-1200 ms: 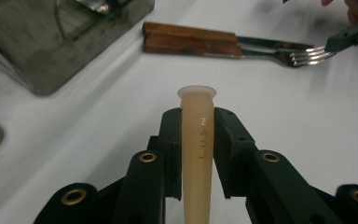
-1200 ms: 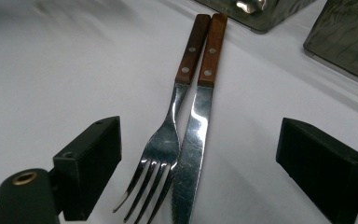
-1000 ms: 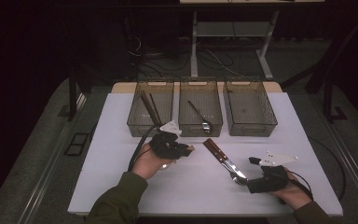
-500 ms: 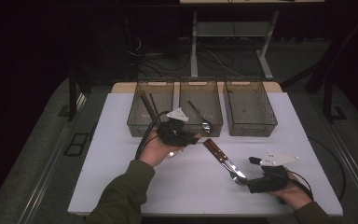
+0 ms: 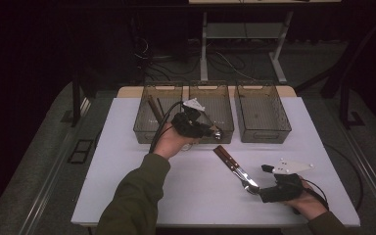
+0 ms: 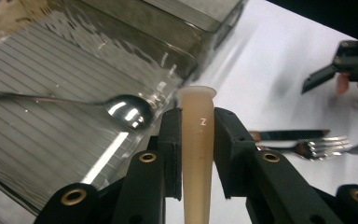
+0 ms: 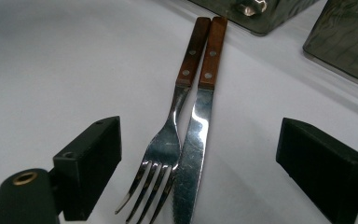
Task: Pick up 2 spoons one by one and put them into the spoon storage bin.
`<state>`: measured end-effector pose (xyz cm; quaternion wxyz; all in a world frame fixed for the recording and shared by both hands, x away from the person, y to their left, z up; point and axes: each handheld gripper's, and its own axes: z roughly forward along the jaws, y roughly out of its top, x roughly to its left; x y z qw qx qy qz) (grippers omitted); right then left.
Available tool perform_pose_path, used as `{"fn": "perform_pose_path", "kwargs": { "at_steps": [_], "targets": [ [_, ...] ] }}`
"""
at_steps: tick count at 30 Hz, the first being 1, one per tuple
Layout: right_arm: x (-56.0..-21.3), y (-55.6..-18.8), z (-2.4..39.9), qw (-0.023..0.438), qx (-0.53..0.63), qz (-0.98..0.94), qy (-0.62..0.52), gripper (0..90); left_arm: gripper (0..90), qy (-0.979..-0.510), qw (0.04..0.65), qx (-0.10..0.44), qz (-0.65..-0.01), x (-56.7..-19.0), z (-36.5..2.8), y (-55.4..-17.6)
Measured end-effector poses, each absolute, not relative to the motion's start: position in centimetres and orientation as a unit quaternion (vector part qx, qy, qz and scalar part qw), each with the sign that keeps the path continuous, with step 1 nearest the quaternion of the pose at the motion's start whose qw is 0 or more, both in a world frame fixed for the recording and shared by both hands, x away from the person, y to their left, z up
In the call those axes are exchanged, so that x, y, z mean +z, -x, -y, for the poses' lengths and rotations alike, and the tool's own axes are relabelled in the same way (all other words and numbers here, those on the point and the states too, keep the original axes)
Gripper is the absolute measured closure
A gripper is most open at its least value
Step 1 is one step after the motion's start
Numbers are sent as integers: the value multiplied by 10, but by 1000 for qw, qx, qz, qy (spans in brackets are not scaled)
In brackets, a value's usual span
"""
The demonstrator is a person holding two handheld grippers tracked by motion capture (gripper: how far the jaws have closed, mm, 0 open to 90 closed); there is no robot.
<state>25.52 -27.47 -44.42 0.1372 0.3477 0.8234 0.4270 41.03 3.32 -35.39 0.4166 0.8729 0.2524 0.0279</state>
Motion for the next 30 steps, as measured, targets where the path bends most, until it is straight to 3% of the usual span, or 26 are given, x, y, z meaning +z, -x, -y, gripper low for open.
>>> {"fn": "perform_pose_path", "kwargs": {
  "at_steps": [13,30],
  "targets": [
    [-443,-255,276,141,431,-821,-347,139,733,-876,404,45,-260,-344,-21,-450],
    [-440,-253,279,143,437,-817,-349,139,732,-871,386,59,-299,-361,-5,-490]
  ]
}}
